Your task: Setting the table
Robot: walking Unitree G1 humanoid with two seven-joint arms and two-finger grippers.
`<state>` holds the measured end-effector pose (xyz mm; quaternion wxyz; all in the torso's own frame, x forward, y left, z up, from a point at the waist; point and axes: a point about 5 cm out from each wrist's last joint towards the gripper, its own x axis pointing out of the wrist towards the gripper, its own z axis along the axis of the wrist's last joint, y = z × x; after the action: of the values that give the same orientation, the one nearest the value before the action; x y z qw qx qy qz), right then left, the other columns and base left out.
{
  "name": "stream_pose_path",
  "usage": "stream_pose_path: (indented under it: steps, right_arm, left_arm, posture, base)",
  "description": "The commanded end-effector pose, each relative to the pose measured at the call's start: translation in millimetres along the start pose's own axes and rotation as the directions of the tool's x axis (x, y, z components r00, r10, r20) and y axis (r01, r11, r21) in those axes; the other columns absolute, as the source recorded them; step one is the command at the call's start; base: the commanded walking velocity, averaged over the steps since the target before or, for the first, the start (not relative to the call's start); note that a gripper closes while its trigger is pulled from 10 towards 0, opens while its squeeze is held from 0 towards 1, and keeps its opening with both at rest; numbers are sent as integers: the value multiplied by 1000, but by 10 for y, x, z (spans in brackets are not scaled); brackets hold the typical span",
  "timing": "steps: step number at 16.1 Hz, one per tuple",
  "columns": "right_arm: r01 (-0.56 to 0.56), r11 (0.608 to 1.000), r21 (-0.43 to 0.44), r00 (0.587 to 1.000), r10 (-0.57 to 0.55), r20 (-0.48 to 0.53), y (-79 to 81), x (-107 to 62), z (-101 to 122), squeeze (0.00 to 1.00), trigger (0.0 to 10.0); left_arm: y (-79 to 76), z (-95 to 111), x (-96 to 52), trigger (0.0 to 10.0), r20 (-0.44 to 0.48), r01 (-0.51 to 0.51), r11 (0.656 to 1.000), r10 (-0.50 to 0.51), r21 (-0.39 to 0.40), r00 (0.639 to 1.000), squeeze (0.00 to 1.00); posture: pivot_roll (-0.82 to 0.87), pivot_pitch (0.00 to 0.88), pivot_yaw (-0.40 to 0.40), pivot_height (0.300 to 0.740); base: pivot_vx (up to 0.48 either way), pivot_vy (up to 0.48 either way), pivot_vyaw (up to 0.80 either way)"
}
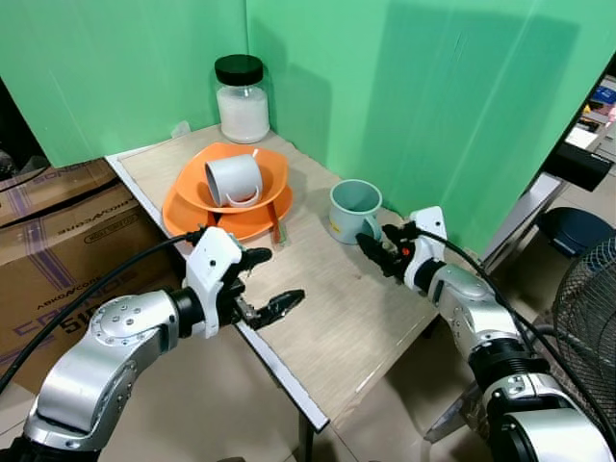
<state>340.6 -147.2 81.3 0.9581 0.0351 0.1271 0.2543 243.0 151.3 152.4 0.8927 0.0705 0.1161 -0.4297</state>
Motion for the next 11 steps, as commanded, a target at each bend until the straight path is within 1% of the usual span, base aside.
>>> stream_pose_path:
  steps: [1,6,11]
  right_arm:
    - [8,1000,5,1000,-8,14,-4,7,44,0,0]
    - [23,1000,12,1000,-23,20,-13,25,63,0,0]
    - [21,1000,8,999,-21,32,11,33,79,0,0]
  left_arm:
    - [6,21,16,10000,-2,2,1000,-2,23,1000,0]
    - [11,24,19,10000,-2,-1,1000,1,28,1000,0]
    - [19,23,25,10000,-2,-4,999,5,33,1000,0]
  posture:
    - [109,0,-17,740]
    - [110,0,-18,740]
    - [112,0,-19,740]
  base:
    - [0,0,0]
    - [0,0,0]
    - [0,0,0]
